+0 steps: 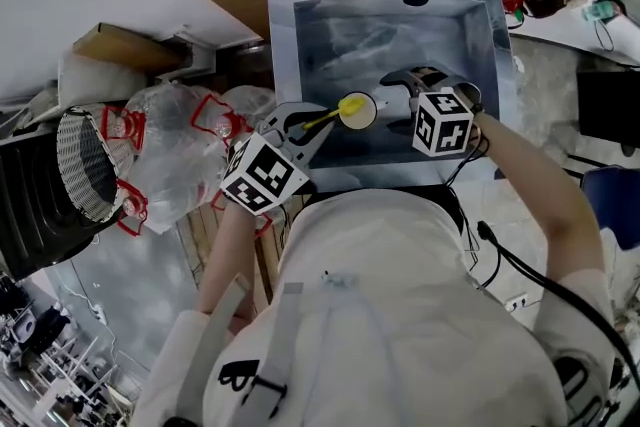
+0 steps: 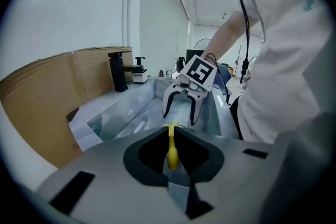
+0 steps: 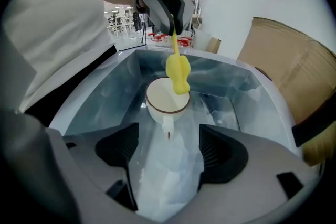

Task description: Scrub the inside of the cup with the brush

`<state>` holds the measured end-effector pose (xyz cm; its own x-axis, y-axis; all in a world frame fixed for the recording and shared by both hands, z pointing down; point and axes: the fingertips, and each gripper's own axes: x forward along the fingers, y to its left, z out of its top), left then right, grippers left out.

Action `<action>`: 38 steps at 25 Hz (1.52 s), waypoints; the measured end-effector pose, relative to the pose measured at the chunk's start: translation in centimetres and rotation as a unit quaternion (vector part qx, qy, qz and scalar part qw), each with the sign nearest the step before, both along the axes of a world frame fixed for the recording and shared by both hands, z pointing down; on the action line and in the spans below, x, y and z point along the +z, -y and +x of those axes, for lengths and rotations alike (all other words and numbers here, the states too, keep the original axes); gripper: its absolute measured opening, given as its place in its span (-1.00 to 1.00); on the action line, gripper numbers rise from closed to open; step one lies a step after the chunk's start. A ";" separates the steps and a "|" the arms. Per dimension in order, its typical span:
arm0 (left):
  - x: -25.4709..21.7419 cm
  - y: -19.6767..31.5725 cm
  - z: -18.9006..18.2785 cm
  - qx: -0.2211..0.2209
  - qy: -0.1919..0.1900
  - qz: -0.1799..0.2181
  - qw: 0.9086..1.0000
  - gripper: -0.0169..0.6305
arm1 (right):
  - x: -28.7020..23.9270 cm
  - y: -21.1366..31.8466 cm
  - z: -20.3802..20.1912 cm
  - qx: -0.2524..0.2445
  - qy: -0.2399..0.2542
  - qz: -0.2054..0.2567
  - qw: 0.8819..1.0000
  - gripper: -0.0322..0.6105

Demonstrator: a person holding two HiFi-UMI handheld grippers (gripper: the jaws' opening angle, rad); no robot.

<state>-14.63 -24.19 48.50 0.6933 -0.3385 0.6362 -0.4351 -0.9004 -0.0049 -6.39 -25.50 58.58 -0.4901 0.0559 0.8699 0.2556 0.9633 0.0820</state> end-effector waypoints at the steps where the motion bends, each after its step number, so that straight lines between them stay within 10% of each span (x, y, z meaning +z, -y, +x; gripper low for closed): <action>1: 0.2 0.1 0.0 0.002 0.008 -0.002 1.000 -0.84 | 0.2 -0.2 0.0 -0.009 -0.004 -0.002 1.000 0.18; 18: 3.3 0.4 1.7 0.019 0.051 -0.040 0.998 -0.84 | 2.5 -0.5 -1.0 -0.013 0.002 -0.026 1.000 0.16; 23: 3.5 0.7 1.6 0.017 0.047 -0.045 0.998 -0.84 | 2.7 0.1 -1.3 -0.020 -0.004 0.001 1.000 -0.64; 38: 3.3 0.6 2.6 0.036 0.057 -0.041 0.997 -0.84 | 2.9 0.0 -0.8 0.004 -0.020 -0.003 1.000 -0.68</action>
